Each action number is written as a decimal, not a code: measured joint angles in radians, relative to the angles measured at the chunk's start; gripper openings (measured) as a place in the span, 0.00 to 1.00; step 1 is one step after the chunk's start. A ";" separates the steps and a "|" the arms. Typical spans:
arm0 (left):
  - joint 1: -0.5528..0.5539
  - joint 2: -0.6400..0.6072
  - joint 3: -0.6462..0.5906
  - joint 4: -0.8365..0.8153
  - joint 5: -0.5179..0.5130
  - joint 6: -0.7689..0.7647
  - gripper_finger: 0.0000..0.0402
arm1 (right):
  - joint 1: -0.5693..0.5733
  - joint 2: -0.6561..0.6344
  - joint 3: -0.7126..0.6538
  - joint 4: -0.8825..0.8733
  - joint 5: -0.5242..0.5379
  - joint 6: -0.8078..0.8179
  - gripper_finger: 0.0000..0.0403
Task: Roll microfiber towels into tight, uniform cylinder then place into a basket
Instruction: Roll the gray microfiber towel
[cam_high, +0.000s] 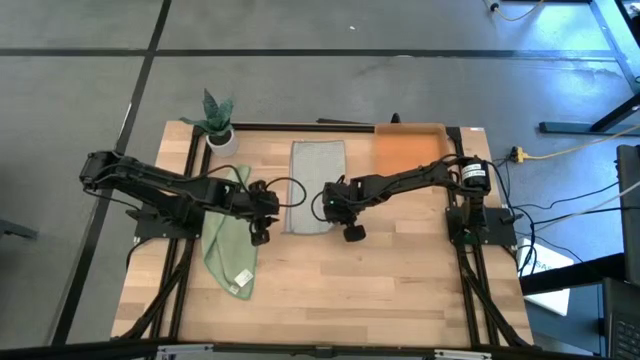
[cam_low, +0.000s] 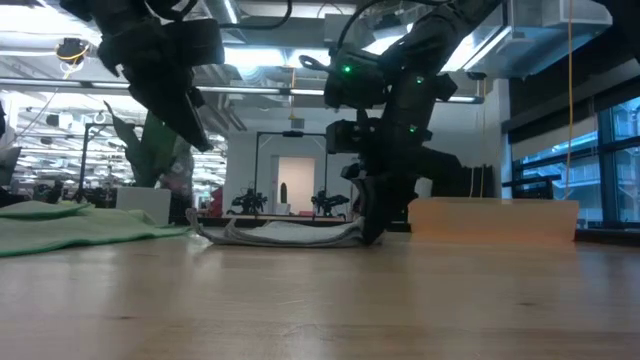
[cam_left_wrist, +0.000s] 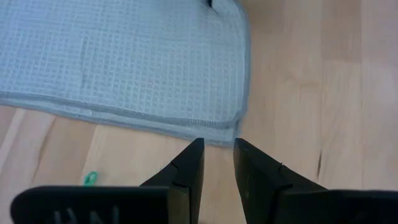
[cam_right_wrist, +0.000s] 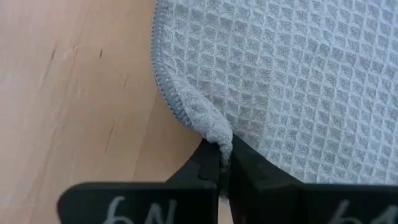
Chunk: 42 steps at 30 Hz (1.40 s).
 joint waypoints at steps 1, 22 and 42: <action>0.004 0.000 0.000 0.006 0.000 -0.009 0.20 | 0.000 0.000 0.000 0.002 -0.001 0.010 0.02; 0.039 0.000 0.000 0.006 0.043 -0.013 0.07 | 0.000 0.000 -0.001 0.014 -0.006 0.071 0.03; 0.007 0.155 0.000 0.090 0.061 0.244 0.21 | 0.000 0.001 -0.002 0.023 -0.006 0.071 0.03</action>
